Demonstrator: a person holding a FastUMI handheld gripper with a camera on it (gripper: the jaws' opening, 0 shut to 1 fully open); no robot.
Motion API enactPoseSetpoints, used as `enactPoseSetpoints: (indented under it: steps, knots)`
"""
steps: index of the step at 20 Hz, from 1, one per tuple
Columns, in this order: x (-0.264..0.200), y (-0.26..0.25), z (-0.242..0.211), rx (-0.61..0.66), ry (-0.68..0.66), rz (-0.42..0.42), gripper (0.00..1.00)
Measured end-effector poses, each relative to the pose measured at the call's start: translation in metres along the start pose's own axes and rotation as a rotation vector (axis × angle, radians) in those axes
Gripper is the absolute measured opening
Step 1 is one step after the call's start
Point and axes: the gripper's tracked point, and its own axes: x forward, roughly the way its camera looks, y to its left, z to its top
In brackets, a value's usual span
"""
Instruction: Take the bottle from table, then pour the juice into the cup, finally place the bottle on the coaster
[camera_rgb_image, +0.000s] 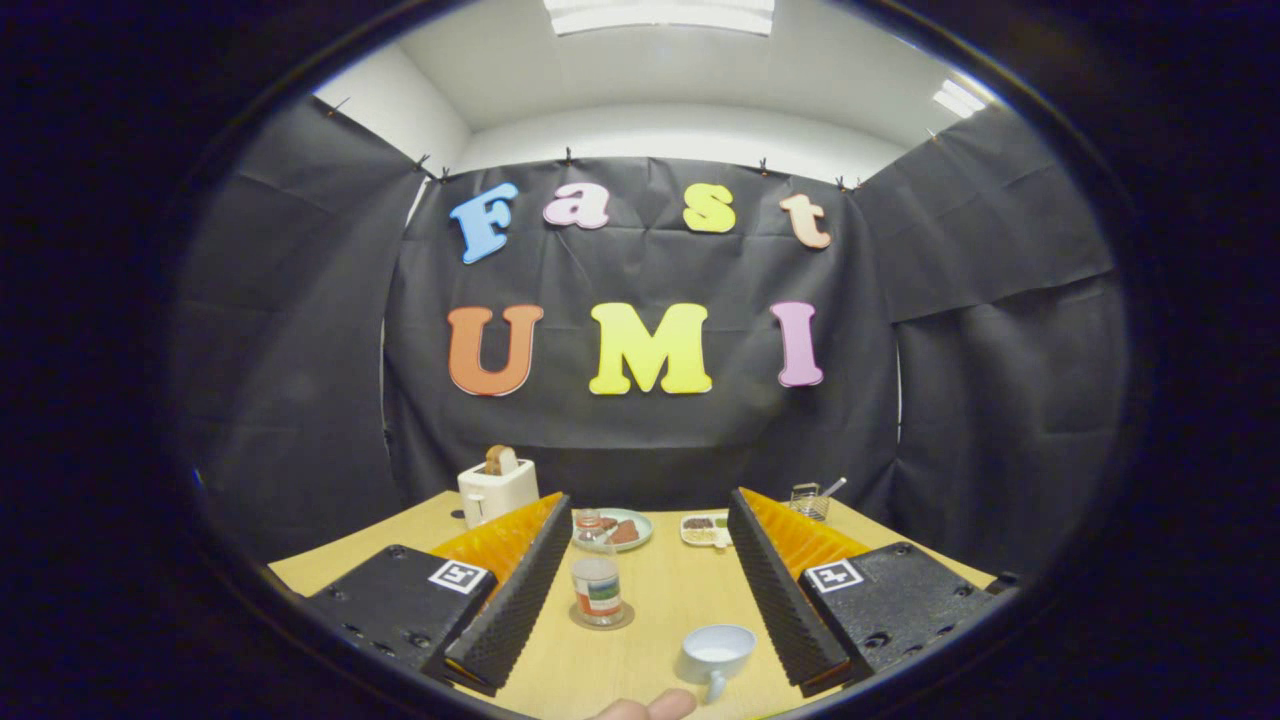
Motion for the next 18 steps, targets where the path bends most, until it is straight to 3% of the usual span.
enactPoseSetpoints:
  steps: [8,13,18]
  knots:
    - [-0.034,0.003,-0.012,0.090,0.117,-0.004,1.00]
    - [-0.049,0.005,0.004,0.039,0.123,-0.017,1.00]
    - [-0.076,0.020,0.022,0.073,0.119,0.033,1.00]
